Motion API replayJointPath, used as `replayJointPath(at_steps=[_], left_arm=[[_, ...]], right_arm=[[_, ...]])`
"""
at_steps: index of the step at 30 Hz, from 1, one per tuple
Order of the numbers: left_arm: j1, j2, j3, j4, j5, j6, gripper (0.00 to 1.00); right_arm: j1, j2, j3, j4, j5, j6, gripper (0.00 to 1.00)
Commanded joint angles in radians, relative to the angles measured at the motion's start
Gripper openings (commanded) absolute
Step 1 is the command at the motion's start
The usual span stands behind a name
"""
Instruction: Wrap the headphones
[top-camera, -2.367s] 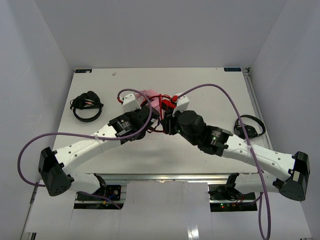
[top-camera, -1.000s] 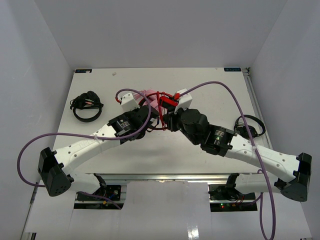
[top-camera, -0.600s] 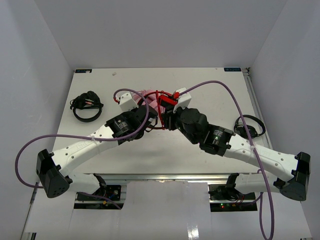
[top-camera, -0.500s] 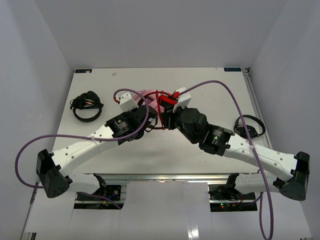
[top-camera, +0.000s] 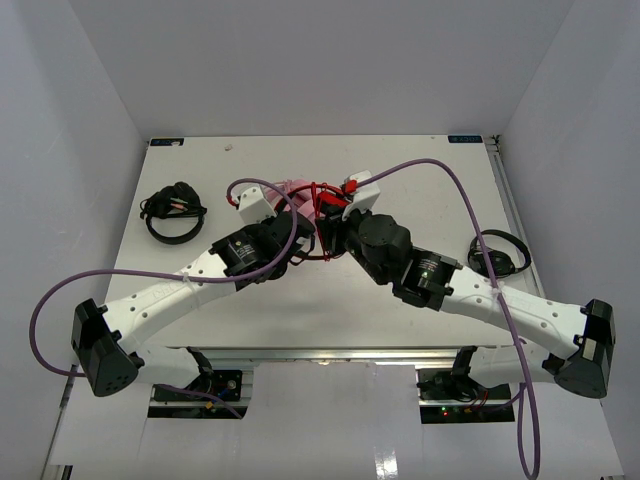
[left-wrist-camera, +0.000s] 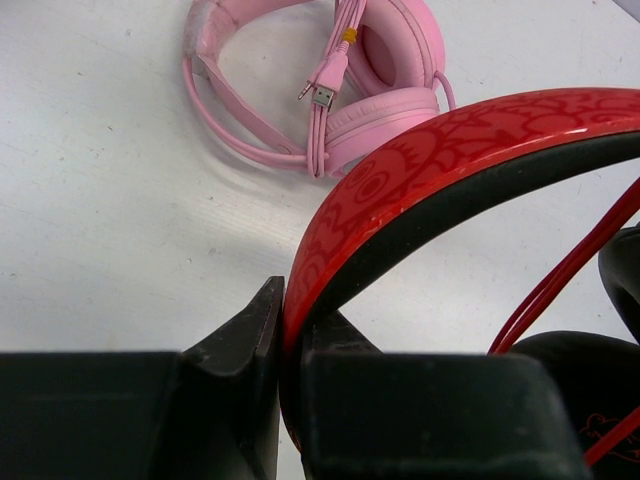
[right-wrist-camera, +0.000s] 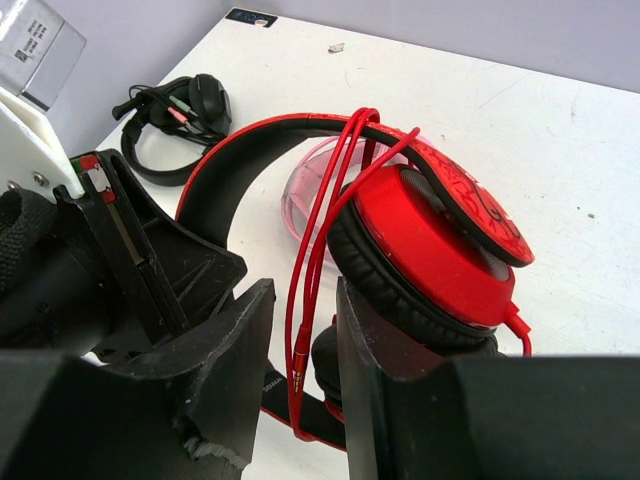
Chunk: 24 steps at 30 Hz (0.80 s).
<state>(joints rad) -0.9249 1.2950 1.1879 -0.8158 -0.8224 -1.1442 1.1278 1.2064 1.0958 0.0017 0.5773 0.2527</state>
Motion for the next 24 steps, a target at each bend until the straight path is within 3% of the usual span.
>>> replayJointPath(at_steps=[1, 8, 15, 24], left_arm=[[0.001, -0.068, 0.007, 0.052, -0.010, -0.035, 0.00], [0.001, -0.071, 0.006, 0.053, -0.002, -0.038, 0.00], [0.001, -0.069, 0.003, 0.053, -0.004, -0.041, 0.00], [0.001, -0.061, 0.016, 0.056, 0.005, -0.048, 0.00]], right_arm=[[0.000, 0.017, -0.017, 0.068, 0.032, -0.007, 0.37], [-0.005, 0.030, -0.043, 0.086, 0.027, 0.005, 0.34], [-0.006, 0.021, -0.074, 0.099, 0.015, 0.011, 0.13], [-0.006, -0.010, -0.139, 0.121, -0.032, 0.018, 0.11]])
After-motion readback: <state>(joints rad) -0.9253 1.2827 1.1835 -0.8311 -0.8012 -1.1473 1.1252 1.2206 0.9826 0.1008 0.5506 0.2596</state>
